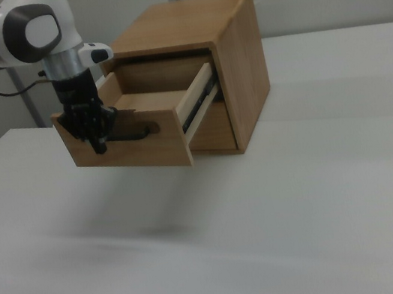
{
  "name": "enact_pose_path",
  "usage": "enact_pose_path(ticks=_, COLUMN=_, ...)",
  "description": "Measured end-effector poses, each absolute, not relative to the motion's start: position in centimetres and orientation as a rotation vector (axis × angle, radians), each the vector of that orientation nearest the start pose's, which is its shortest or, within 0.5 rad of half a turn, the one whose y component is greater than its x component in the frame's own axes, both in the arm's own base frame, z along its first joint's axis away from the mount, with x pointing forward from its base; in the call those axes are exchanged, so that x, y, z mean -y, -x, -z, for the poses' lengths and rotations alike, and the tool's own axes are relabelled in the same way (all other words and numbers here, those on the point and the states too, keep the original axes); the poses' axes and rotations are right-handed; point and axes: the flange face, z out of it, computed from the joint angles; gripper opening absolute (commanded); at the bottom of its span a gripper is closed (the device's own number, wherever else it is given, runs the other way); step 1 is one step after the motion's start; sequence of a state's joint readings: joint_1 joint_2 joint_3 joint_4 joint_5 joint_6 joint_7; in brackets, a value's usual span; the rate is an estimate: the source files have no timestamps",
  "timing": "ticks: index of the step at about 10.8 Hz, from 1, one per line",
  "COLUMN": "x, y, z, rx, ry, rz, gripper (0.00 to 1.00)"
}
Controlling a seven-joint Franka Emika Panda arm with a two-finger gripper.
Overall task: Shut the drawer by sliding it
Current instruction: 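Push the drawer front with the gripper into the wooden cabinet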
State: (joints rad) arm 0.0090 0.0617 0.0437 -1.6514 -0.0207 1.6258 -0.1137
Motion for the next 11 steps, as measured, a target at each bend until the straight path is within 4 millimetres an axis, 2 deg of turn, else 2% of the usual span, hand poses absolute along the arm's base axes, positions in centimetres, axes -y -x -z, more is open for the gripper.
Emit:
enact_pose_path(ticks=2, x=-2.6, y=-58.5, z=-55.2, rx=0.259, ry=3.147, rz=-0.039, gripper=0.09)
enact_pose_path(ticks=5, x=-2.8, y=-62.2, z=-55.0, rx=0.113, ry=3.134, rz=0.322, gripper=0.09)
enact_pose_path(ticks=9, x=-3.9, y=-69.0, z=-51.7, rx=-0.075, ry=3.101, rz=0.644, gripper=0.09)
enact_pose_path(ticks=11, x=-5.1, y=-71.5, z=-50.0, rx=-0.141, ry=3.079, rz=0.799, gripper=0.09)
